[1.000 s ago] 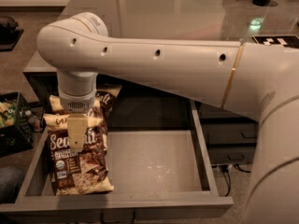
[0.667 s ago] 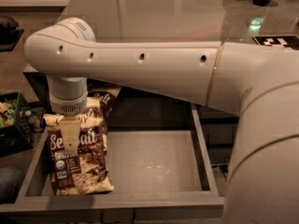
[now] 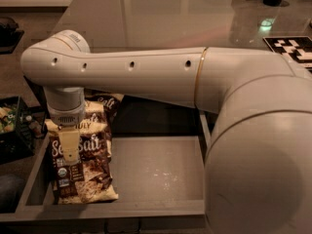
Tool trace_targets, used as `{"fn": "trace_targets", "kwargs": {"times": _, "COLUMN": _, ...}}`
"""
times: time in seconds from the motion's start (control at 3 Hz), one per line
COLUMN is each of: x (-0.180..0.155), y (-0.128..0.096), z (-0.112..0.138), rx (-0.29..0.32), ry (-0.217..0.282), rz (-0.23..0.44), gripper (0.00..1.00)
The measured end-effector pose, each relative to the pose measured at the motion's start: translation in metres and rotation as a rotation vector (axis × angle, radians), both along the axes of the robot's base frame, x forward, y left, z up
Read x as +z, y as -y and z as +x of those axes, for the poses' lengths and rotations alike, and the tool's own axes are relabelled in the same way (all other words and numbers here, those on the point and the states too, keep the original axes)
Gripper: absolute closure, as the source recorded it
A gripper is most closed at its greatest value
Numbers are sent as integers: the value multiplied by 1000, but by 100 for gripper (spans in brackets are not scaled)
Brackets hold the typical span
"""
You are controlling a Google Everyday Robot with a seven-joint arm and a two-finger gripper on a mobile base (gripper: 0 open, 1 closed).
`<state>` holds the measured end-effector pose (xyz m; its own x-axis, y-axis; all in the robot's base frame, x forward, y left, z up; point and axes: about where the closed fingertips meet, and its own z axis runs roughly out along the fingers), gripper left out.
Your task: Pick brown chip bag from top drawer and place on counter
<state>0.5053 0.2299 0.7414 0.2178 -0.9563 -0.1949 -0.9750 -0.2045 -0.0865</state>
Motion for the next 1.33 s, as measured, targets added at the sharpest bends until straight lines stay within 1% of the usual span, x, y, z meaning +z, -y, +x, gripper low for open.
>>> {"fn": "trace_targets", "kwargs": {"times": 0.33, "x": -17, "y": 6, "z": 10, "rx": 5, "ry": 3, "rz": -10, "gripper": 18}}
{"fn": "trace_targets", "kwargs": {"times": 1.0, "x": -17, "y": 6, "z": 10, "rx": 6, "ry": 3, "rz": -10, "gripper": 64}}
{"fn": "trace_targets", "kwargs": {"times": 1.33, "x": -17, "y": 6, "z": 10, "rx": 6, "ry": 3, "rz": -11, "gripper": 88}}
